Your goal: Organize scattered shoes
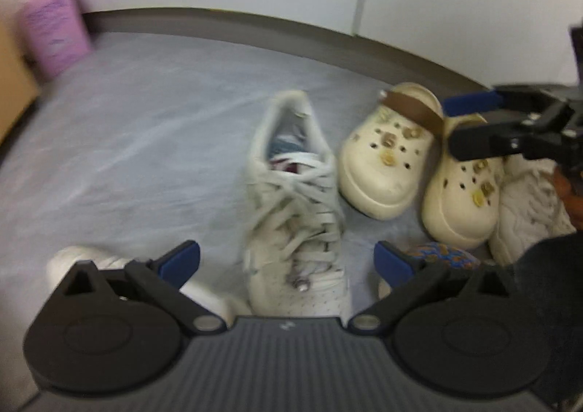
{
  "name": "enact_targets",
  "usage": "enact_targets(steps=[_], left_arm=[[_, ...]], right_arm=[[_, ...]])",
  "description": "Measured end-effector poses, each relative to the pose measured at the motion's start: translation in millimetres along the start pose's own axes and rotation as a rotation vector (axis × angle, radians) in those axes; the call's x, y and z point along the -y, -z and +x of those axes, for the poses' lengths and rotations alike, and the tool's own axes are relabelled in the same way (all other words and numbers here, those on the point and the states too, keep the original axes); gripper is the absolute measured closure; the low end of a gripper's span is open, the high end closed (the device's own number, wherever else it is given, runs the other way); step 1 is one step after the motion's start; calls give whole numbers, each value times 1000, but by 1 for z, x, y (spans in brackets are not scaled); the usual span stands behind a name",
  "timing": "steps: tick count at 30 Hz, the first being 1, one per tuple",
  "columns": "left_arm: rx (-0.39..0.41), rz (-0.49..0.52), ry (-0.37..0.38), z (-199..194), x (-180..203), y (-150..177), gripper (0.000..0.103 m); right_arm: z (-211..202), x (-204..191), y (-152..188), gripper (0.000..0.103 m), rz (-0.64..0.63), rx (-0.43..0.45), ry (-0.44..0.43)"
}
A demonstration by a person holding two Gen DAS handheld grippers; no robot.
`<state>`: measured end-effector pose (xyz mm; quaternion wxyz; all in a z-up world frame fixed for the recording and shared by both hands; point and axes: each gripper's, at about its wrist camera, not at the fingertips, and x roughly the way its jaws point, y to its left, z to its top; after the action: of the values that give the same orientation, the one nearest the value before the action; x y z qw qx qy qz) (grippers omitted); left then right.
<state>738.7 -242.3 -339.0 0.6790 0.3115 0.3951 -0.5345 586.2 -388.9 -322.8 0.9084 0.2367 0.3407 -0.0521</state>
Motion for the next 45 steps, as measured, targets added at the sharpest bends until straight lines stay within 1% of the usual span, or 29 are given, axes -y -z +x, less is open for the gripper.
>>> enact_targets(steps=[2, 4, 6, 8, 10, 12, 13, 14, 16, 17, 18, 19, 21, 22, 24, 26, 31, 33, 36, 37, 39, 40, 41, 42, 43, 44, 45], left_arm=[[3, 17, 3, 14, -2, -3, 0], [0, 18, 10, 31, -6, -11, 0], [-23, -45, 34, 50, -15, -22, 0], [-33, -92, 70, 61, -23, -28, 0], [-42, -107, 75, 74, -27, -34, 0], [-58, -100, 96, 89, -29, -40, 0], [-63, -97, 95, 93, -29, -41, 0], [-84, -98, 97, 102, -28, -44, 0], [-162, -141, 116, 120, -31, -46, 0], [-179, -173, 135, 126, -34, -46, 3], [-192, -198, 151, 131, -37, -45, 7], [-188, -195, 154, 131, -37, -45, 9], [-185, -161, 152, 130, -35, -47, 13], [-188, -138, 150, 129, -34, -48, 14], [-210, -135, 156, 130, -37, -52, 16], [-218, -119, 140, 131, -38, -58, 17], [-235, -50, 104, 144, -45, -93, 18], [-212, 3, 82, 148, -49, -106, 17], [-186, 63, 41, 150, -57, -116, 15], [-192, 53, 34, 149, -61, -116, 15], [-224, -17, 6, 145, -77, -115, 13], [-220, -45, -9, 139, -82, -113, 13], [-192, -56, 0, 128, -84, -111, 11], [-164, -68, 8, 117, -87, -110, 6], [-133, -84, 18, 104, -90, -108, 4], [-85, -122, 34, 83, -95, -103, 3], [-44, -156, 46, 65, -100, -98, 3]], right_arm=[[11, 0, -4, 0, -7, -15, 3], [28, 5, -13, 0, 6, -4, 40], [34, 15, -15, 0, 60, 6, 82], [30, 23, -15, 0, 73, 18, 156], [25, 29, -16, 0, 73, 31, 239], [24, 38, -20, 0, 101, 41, 276], [24, 43, -23, 0, 122, 44, 298], [24, 49, -26, 0, 143, 46, 320], [26, 55, -29, 0, 154, 35, 355], [25, 55, -28, 0, 150, 28, 364], [24, 55, -25, 0, 151, 19, 366], [25, 55, -24, 0, 156, 11, 359], [26, 56, -20, 0, 179, -13, 333], [26, 54, -20, 0, 174, -15, 322], [26, 51, -21, 0, 159, -13, 303], [22, 46, -22, 0, 139, 15, 283], [14, 46, -17, 0, 159, 25, 263], [11, 46, -17, 0, 171, 31, 272], [-2, 46, -21, 0, 199, 77, 276], [-3, 44, -26, 0, 171, 71, 265], [-2, 37, -37, 0, 104, 53, 240], [-1, 31, -43, 0, 45, 32, 212], [0, 26, -48, 0, 0, 20, 193], [0, 15, -59, 0, -105, 6, 158], [-1, 5, -68, 0, -194, -5, 125], [-1, -1, -74, 0, -248, -15, 104], [0, -14, -87, 0, -374, -39, 65]])
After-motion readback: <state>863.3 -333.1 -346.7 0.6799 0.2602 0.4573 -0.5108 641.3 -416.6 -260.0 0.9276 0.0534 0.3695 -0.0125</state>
